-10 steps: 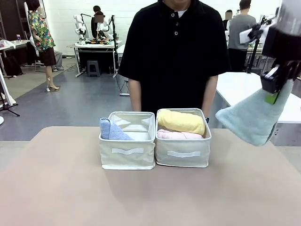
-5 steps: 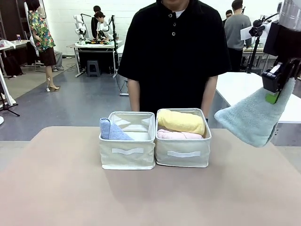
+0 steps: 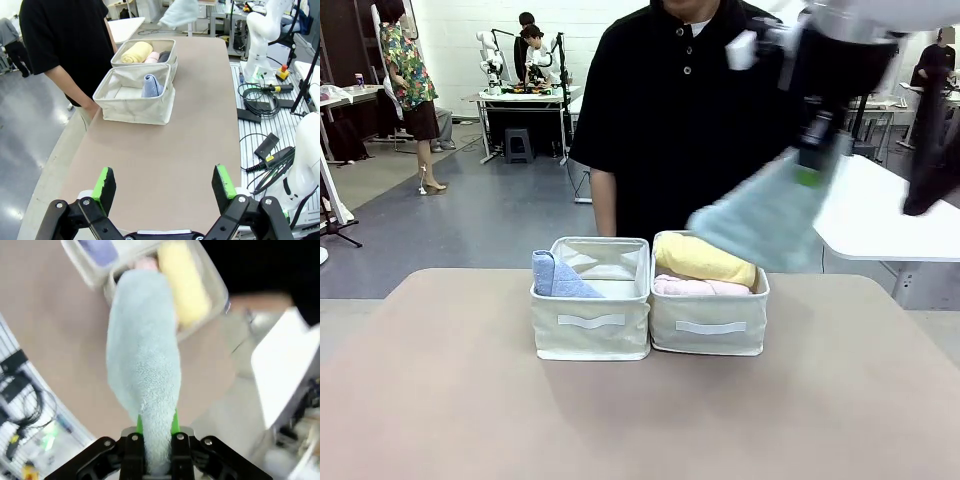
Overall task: Sort the towels based on their folding style.
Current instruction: Pick up another triangle-folded towel from the table and place it in the left Fabric basket.
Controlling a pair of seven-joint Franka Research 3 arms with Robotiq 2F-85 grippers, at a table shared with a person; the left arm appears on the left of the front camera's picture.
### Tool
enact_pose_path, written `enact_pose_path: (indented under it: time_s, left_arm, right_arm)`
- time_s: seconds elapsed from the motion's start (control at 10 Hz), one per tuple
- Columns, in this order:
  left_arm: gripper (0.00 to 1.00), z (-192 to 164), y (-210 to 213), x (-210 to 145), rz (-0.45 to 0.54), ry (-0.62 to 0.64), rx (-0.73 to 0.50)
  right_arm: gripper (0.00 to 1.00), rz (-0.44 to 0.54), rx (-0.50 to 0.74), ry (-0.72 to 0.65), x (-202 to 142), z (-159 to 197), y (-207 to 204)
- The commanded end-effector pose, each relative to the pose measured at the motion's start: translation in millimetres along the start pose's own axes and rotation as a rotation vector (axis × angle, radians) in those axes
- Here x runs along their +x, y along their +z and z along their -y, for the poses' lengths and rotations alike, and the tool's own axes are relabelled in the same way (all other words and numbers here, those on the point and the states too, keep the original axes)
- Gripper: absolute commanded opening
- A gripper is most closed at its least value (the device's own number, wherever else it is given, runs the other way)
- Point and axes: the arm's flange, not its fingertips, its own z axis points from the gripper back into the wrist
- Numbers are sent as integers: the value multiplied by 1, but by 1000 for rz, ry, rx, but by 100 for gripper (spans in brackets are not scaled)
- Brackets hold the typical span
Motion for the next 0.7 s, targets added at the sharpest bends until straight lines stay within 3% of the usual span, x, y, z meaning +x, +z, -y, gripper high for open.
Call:
enact_pose_path:
  time_s: [0.0,0.1,0.4,0.6]
  left_arm:
    - [100,1,1,1,10,-1,7]
    - [100,1,1,1,10,-1,7]
    - [100,1,1,1,10,-1,7]
    - [100,1,1,1,10,-1,7]
  right_arm:
    - [19,178,-54,138,54,27,-4]
    - [19,301,-45,272,89,28,-14]
    - [19,398,18,406,134,26,-58]
    - [19,421,63,452,139,27,-73]
